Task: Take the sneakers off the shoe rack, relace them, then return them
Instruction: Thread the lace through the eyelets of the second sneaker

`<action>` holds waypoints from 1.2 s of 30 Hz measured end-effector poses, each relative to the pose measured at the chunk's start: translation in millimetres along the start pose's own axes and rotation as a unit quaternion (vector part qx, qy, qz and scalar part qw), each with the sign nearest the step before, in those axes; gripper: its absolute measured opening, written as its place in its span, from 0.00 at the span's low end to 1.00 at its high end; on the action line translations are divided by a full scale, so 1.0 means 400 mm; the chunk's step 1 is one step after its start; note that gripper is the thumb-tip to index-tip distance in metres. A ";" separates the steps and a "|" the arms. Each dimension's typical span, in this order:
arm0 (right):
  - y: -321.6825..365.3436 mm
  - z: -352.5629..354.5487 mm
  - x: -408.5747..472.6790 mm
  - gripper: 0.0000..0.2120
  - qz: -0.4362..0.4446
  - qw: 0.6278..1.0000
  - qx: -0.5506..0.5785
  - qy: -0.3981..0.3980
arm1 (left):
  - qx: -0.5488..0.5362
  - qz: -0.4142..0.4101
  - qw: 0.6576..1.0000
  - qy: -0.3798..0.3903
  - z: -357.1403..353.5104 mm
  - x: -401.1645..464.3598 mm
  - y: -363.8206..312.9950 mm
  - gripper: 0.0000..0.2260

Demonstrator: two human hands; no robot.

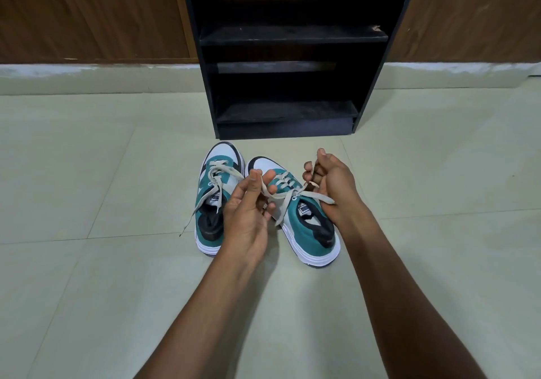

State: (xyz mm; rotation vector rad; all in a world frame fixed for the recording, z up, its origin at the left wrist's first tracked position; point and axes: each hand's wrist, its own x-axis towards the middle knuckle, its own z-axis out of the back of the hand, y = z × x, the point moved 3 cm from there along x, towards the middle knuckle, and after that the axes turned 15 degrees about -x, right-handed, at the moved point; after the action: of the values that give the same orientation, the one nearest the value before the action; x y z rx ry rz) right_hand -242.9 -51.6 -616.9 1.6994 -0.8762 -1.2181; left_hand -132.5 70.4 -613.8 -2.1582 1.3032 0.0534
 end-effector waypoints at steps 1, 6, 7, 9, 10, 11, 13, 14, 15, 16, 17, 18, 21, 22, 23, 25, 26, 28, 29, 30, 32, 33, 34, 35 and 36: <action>0.000 -0.001 -0.008 0.13 0.000 1.000 0.009 0.008 | -0.016 0.014 1.000 -0.002 -0.012 -0.001 0.004 0.05; -0.007 0.004 -0.025 0.10 0.027 0.999 -0.014 0.011 | -0.048 0.052 0.997 0.016 -0.056 -0.007 0.032 0.08; -0.004 0.009 -0.025 0.11 0.046 0.998 -0.051 0.002 | -0.039 0.056 0.997 0.030 -0.062 -0.009 0.036 0.11; 0.000 0.020 -0.020 0.13 0.081 0.987 -0.137 -0.013 | -0.016 0.065 0.996 0.051 -0.063 -0.011 0.035 0.13; -0.001 0.024 -0.016 0.14 0.090 0.982 -0.168 -0.014 | -0.003 0.067 0.996 0.058 -0.061 -0.013 0.031 0.12; -0.001 0.025 -0.012 0.14 0.092 0.979 -0.184 -0.006 | 0.013 0.067 0.996 0.062 -0.054 -0.012 0.027 0.11; -0.001 0.022 -0.002 0.14 0.081 0.979 -0.184 0.029 | 0.067 0.056 0.994 0.068 -0.035 -0.006 0.024 0.11; 0.001 0.018 0.002 0.15 0.074 0.979 -0.183 0.047 | 0.106 0.046 0.991 0.069 -0.025 -0.004 0.025 0.12; 0.003 0.015 0.005 0.15 0.067 0.978 -0.188 0.062 | 0.146 0.038 0.986 0.067 -0.015 -0.003 0.026 0.13; 0.004 0.013 0.009 0.15 0.064 0.975 -0.198 0.073 | 0.178 0.031 0.982 0.063 -0.010 -0.005 0.026 0.13; 0.003 0.013 0.014 0.16 0.062 0.973 -0.207 0.081 | 0.200 0.025 0.977 0.061 -0.008 -0.006 0.026 0.13; 0.002 0.015 0.018 0.16 0.061 0.972 -0.213 0.084 | 0.213 0.019 0.975 0.060 -0.008 -0.007 0.025 0.13; -0.002 0.026 0.027 0.16 0.066 0.972 -0.212 0.081 | 0.237 0.002 0.970 0.057 -0.008 -0.007 0.020 0.12; -0.002 0.028 0.028 0.16 0.071 0.970 -0.221 0.077 | 0.243 -0.003 0.968 0.058 -0.006 -0.007 0.020 0.12; -0.001 0.029 0.030 0.16 0.076 0.966 -0.236 0.071 | 0.248 -0.008 0.967 0.058 -0.003 -0.007 0.020 0.12; 0.001 0.028 0.035 0.16 0.092 0.955 -0.275 0.058 | 0.260 -0.016 0.964 0.057 0.000 -0.006 0.020 0.12; 0.003 0.026 0.039 0.16 0.103 0.949 -0.294 0.054 | 0.267 -0.020 0.962 0.056 0.001 -0.004 0.019 0.12; 0.000 0.027 0.045 0.17 0.126 0.935 -0.328 0.045 | 0.272 -0.023 0.961 0.054 0.003 -0.001 0.020 0.13; -0.002 0.028 0.047 0.17 0.141 0.927 -0.346 0.041 | 0.273 -0.025 0.960 0.055 0.005 0.000 0.022 0.13; -0.004 0.030 0.047 0.17 0.159 0.915 -0.368 0.035 | 0.276 -0.026 0.959 0.054 0.007 -0.001 0.025 0.13; -0.003 0.030 0.046 0.17 0.200 0.883 -0.424 0.018 | 0.282 -0.029 0.958 0.053 0.011 -0.002 0.028 0.14; -0.001 0.028 0.044 0.17 0.218 0.866 -0.451 0.008 | 0.284 -0.028 0.957 0.053 0.012 -0.002 0.031 0.14; 0.002 0.024 0.042 0.16 0.231 0.852 -0.470 0.002 | 0.286 -0.029 0.956 0.054 0.011 -0.001 0.032 0.14; 0.003 0.020 0.041 0.16 0.238 0.843 -0.483 0.001 | 0.289 -0.031 0.955 0.054 0.012 0.000 0.034 0.14; 0.004 0.019 0.041 0.15 0.246 0.835 -0.492 0.001 | 0.293 -0.035 0.954 0.054 0.011 0.000 0.035 0.14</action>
State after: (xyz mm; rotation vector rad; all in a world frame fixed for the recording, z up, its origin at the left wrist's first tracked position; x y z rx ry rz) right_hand -245.5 -68.7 -622.7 0.5851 -0.4702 -1.0146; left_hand -142.7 68.1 -623.8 -1.7058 1.1190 -0.4334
